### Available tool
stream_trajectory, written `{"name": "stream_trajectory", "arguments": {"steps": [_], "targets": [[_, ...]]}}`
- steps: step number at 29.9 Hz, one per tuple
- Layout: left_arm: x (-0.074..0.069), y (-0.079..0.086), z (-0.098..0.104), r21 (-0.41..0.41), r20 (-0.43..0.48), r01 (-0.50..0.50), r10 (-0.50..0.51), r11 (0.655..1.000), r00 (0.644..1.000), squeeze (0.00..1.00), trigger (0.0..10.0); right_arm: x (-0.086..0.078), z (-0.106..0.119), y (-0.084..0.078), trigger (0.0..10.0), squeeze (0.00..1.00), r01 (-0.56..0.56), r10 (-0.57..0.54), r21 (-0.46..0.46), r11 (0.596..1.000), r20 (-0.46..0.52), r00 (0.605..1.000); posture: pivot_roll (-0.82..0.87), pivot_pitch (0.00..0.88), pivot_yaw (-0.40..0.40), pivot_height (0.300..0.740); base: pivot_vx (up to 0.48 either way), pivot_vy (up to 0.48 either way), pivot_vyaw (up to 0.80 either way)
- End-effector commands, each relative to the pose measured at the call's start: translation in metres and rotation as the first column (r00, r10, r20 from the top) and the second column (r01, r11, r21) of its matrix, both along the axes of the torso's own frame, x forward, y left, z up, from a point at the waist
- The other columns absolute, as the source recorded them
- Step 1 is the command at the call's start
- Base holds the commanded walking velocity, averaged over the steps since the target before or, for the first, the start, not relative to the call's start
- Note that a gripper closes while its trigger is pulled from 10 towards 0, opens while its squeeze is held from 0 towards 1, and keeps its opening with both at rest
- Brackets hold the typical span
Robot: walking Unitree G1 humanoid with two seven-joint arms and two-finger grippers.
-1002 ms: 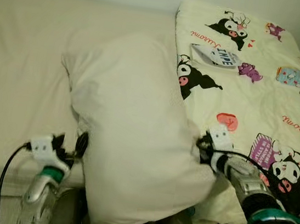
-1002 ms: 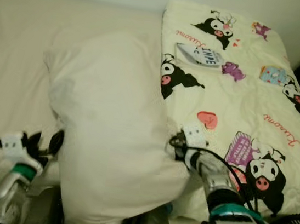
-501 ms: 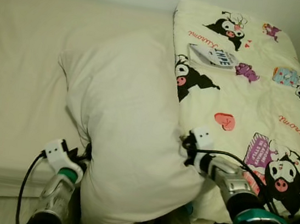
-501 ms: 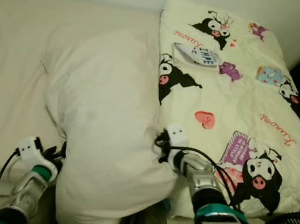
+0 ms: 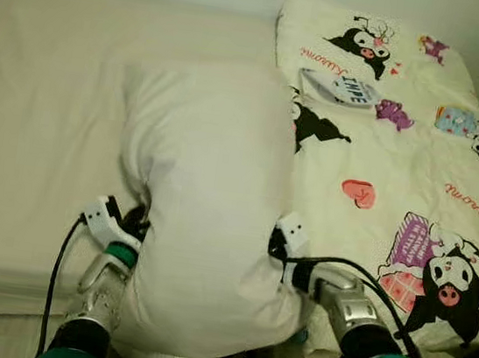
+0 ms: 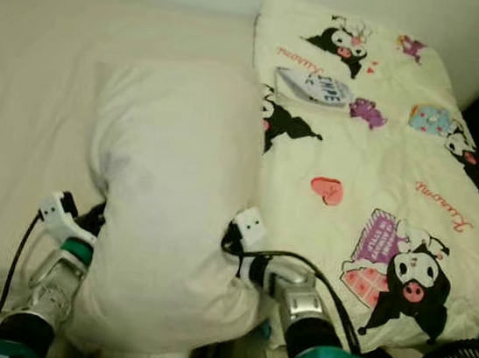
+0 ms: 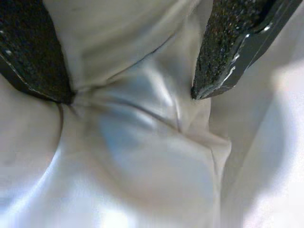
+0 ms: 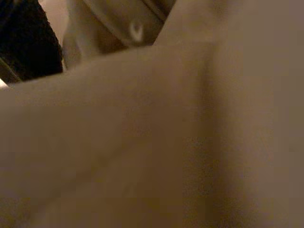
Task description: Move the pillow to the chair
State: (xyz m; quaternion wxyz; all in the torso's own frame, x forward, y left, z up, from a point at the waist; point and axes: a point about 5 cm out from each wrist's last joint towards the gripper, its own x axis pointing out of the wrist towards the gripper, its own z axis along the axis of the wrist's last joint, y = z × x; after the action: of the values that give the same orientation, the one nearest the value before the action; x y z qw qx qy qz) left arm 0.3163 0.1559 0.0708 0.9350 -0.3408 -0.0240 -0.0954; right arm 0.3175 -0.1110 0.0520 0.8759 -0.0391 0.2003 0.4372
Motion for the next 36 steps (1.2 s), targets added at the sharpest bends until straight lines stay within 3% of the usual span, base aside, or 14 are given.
{"name": "stream_trajectory", "arguments": {"steps": [1, 9, 10, 12, 15, 17, 18, 23, 25, 28, 29, 30, 32, 36], "targets": [[0.001, -0.018, 0.013, -0.002, 0.064, 0.090, -0.090, 0.996, 0.994, 0.00, 10.0, -0.015, -0.010, 0.035, 10.0, 1.00, -0.131, 0.131, 0.000, 0.991, -0.032, 0.991, -0.02, 0.131, -0.033, 0.595, 0.000, 0.000, 0.00], [-0.016, 0.019, 0.051, 0.122, 0.196, 0.024, -0.047, 0.992, 0.979, 0.00, 10.0, -0.020, 0.013, 0.068, 10.0, 1.00, -0.212, 0.209, 0.014, 0.977, 0.097, 0.973, 0.02, 0.131, -0.031, 0.595, 0.000, 0.000, 0.00], [-0.036, 0.026, 0.054, 0.186, 0.196, 0.041, -0.078, 0.982, 0.978, 0.00, 10.0, -0.021, 0.025, 0.068, 10.0, 1.00, -0.227, 0.221, 0.021, 0.974, 0.152, 0.963, 0.03, 0.129, -0.031, 0.595, 0.000, 0.000, 0.00], [-0.042, 0.026, 0.054, 0.200, 0.190, 0.049, -0.088, 0.979, 0.978, 0.00, 10.0, -0.022, 0.028, 0.066, 10.0, 1.00, -0.228, 0.222, 0.017, 0.974, 0.167, 0.961, 0.03, 0.129, -0.031, 0.595, 0.000, 0.000, 0.00], [-0.064, 0.028, 0.045, 0.239, 0.133, 0.084, -0.118, 0.967, 0.984, 0.00, 10.0, -0.017, 0.032, 0.048, 10.0, 1.00, -0.178, 0.177, -0.016, 0.984, 0.191, 0.965, 0.04, 0.130, -0.030, 0.595, 0.000, 0.000, 0.00], [-0.086, 0.035, 0.030, 0.252, 0.053, 0.078, -0.094, 0.964, 0.994, 0.00, 10.0, -0.008, 0.030, 0.014, 10.0, 1.00, -0.063, 0.071, -0.048, 0.997, 0.183, 0.981, 0.05, 0.129, -0.029, 0.595, 0.000, 0.000, 0.00], [-0.086, 0.035, 0.030, 0.252, 0.053, 0.078, -0.094, 0.964, 0.994, 0.00, 10.0, -0.008, 0.030, 0.014, 10.0, 1.00, -0.063, 0.071, -0.048, 0.997, 0.183, 0.981, 0.05, 0.129, -0.029, 0.595, 0.000, 0.000, 0.00], [-0.098, 0.058, 0.023, 0.303, 0.004, -0.054, 0.056, 0.951, 0.998, 0.00, 10.0, 0.005, 0.020, -0.045, 10.0, 1.00, 0.190, -0.161, -0.171, 0.967, 0.172, 0.972, 0.05, 0.125, -0.027, 0.595, 0.000, 0.000, 0.00], [-0.099, 0.073, 0.021, 0.351, -0.011, -0.143, 0.157, 0.925, 0.988, 0.00, 10.0, 0.011, 0.018, -0.073, 10.0, 1.00, 0.338, -0.293, -0.242, 0.909, 0.202, 0.934, 0.05, 0.125, -0.027, 0.595, 0.000, 0.000, 0.00], [-0.096, 0.100, 0.023, 0.409, -0.010, -0.299, 0.332, 0.862, 0.943, 0.00, 10.0, 0.022, 0.031, -0.109, 10.0, 1.00, 0.654, -0.587, -0.190, 0.732, 0.313, 0.747, 0.05, 0.113, -0.017, 0.595, 0.000, 0.000, 0.00], [-0.096, 0.100, 0.023, 0.409, -0.010, -0.299, 0.332, 0.862, 0.943, 0.00, 10.0, 0.022, 0.031, -0.109, 10.0, 1.00, 0.654, -0.587, -0.190, 0.732, 0.313, 0.747, 0.05, 0.113, -0.017, 0.595, 0.000, 0.000, 0.00], [-0.095, 0.107, 0.025, 0.396, 0.003, -0.330, 0.359, 0.857, 0.933, 1.00, 10.0, 0.024, 0.038, -0.118, 10.0, 1.00, 0.717, -0.649, -0.134, 0.684, 0.337, 0.682, 0.05, 0.109, -0.016, 0.595, 0.000, 0.000, 0.00], [-0.094, 0.113, 0.029, 0.393, 0.024, -0.349, 0.370, 0.850, 0.929, 1.00, 10.0, 0.026, 0.046, -0.127, 10.0, 1.00, 0.772, -0.705, -0.068, 0.632, 0.363, 0.609, 0.05, 0.107, -0.015, 0.595, 0.000, 0.000, 0.00], [-0.094, 0.118, 0.032, 0.417, 0.042, -0.359, 0.377, 0.835, 0.925, 1.00, 10.0, 0.026, 0.051, -0.134, 10.0, 1.00, 0.806, -0.738, -0.035, 0.591, 0.381, 0.557, 0.05, 0.102, -0.016, 0.595, 0.000, 0.000, 0.00]]}}
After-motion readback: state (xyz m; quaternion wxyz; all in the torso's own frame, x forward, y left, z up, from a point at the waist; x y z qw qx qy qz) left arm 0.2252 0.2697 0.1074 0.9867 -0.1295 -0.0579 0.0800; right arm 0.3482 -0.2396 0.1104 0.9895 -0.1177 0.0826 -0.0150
